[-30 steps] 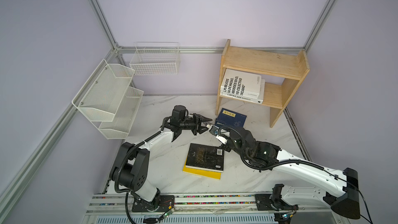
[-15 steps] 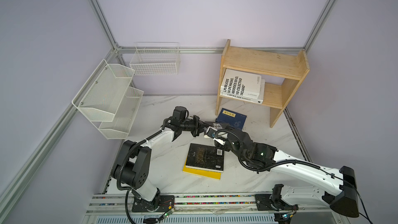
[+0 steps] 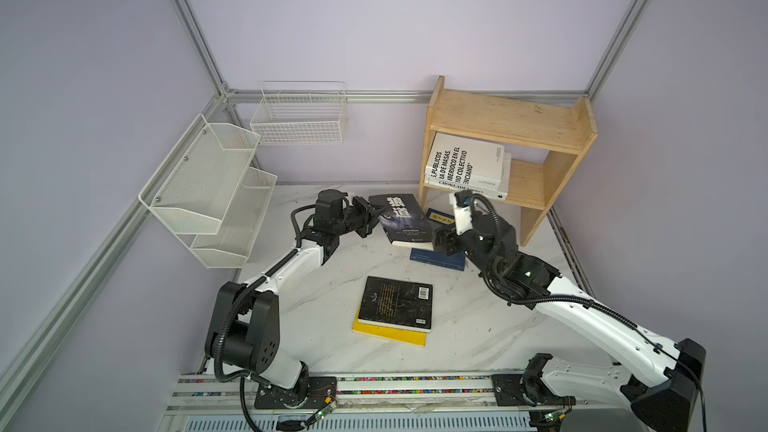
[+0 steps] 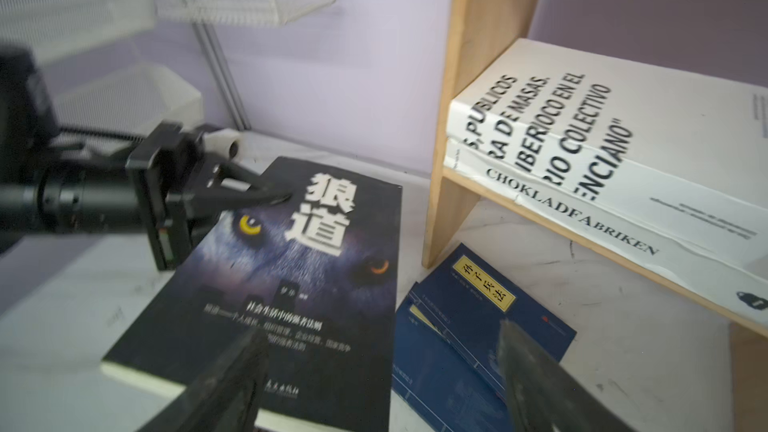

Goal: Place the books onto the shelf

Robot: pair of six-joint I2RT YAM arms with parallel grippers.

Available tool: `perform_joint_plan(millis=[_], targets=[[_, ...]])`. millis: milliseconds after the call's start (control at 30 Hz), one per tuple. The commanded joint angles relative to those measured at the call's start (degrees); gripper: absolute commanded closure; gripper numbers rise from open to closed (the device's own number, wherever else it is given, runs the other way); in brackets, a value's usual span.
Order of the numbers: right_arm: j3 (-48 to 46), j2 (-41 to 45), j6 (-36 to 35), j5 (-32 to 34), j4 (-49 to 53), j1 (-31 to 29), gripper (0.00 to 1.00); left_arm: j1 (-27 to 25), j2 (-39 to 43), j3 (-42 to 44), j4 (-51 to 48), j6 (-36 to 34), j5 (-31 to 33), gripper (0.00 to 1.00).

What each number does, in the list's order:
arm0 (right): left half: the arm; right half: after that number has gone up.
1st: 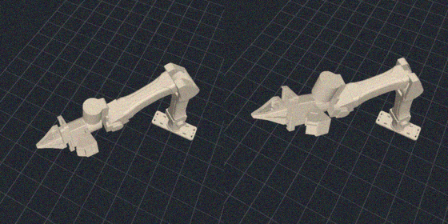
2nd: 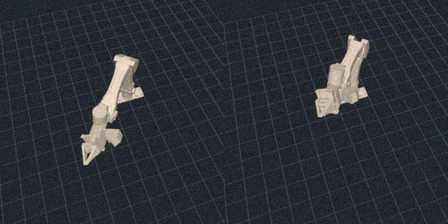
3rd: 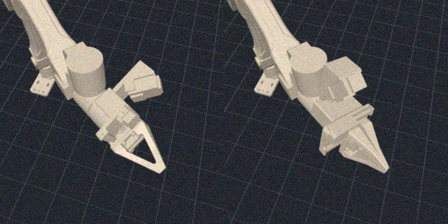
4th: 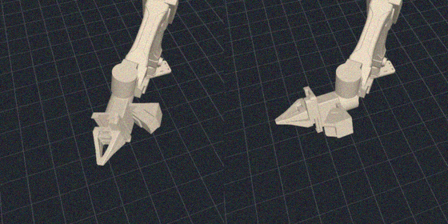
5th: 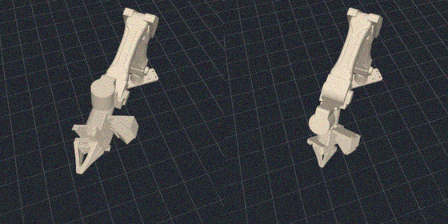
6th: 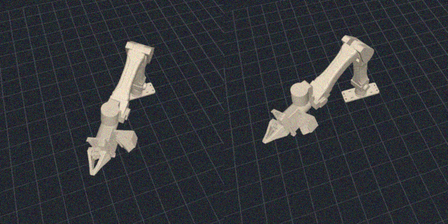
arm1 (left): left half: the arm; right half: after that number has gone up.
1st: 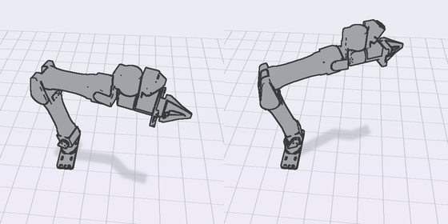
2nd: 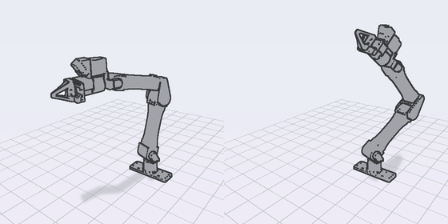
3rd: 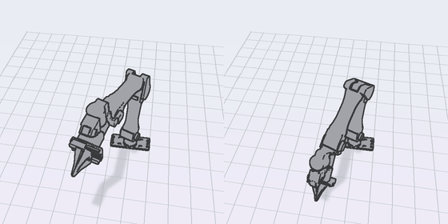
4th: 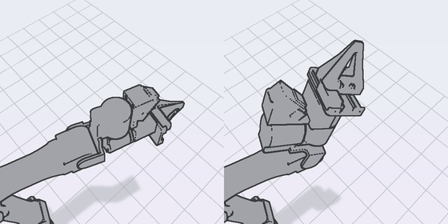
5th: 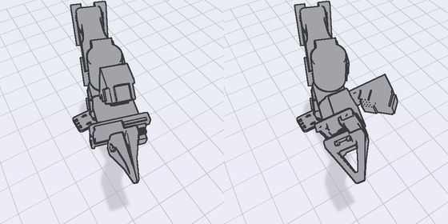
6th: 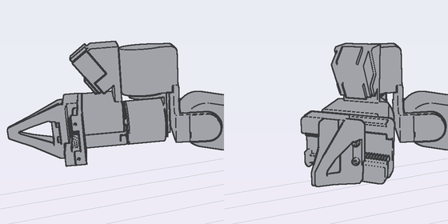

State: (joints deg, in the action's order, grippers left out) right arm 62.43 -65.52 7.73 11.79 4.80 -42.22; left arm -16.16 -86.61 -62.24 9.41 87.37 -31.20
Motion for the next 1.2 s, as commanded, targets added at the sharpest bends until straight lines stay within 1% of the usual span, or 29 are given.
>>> perform_joint_plan(millis=[0,67,167,267,333,367,433,500,533,633,767,833,933,1067,1167], targets=[[0.91,1.55,17.05,-15.35,-8.1,2.62,0.12,-0.25,8.19,-9.15,5.31,-8.15,8.86,1.0],[-0.02,1.7,22.55,-19.65,-12.59,3.52,0.12,-0.27,10.41,-10.62,3.29,-12.38,11.83,1.0],[-2.51,1.19,31.63,-25.97,-20.14,4.96,0.11,-0.79,13.55,-11.66,3.01,-17.61,16.31,1.0],[-7.93,-0.43,42.65,-32.75,-34.05,6.15,0.1,-1.97,15.91,-11.64,4.39,-21.61,20.33,1.0],[-11.98,-2.91,50.97,-35.42,-45.37,6.6,0.1,-2.76,16.89,-10.81,7.14,-22.72,22.24,1.0],[-12.93,-4.17,53.76,-36.23,-49.38,6.57,0.1,-3.07,17.1,-10.35,8.51,-22.86,22.87,1.0],[-14.28,-7.17,58.9,-37.62,-56.84,6.54,0.14,-3.82,17.39,-9.64,10.23,-22.6,24.51,1.0],[-15.42,-9.11,62.09,-37.94,-64.07,6.53,0.15,-4.43,17.1,-8.94,12.31,-22.21,25.03,1.0],[-15.77,-9.97,63.48,-37.98,-67.18,6.53,0.15,-4.75,16.96,-8.63,13.51,-21.78,25.2,1.0],[-15.39,-11.83,65.57,-37.96,-70.47,6.24,0.17,-5.66,16.63,-8.55,15.47,-21.29,25.83,1.0],[-13.53,-12.88,65.65,-38.42,-70.23,5.18,0.17,-6.68,15.97,-9.23,16.31,-21.54,26.54,1.0],[-12.76,-14.93,65.93,-38.47,-70.92,4.65,0.17,-7.04,15.4,-9.61,16.71,-21.46,26.49,1.0],[-11.35,-17.02,66.79,-38.89,-70.65,3.83,0.21,-7.68,14.61,-9.92,18.04,-21.11,26.74,1.0],[-10.33,-19.03,67.78,-38.85,-70.33,3.35,0.23,-8.25,14.51,-8.96,20.4,-21.02,29.45,1.0],[-9.65,-20.27,68.39,-38.6,-71.06,3.2,0.25,-8.66,14.0,-8.93,21.91,-20.69,30.23,1.0]])
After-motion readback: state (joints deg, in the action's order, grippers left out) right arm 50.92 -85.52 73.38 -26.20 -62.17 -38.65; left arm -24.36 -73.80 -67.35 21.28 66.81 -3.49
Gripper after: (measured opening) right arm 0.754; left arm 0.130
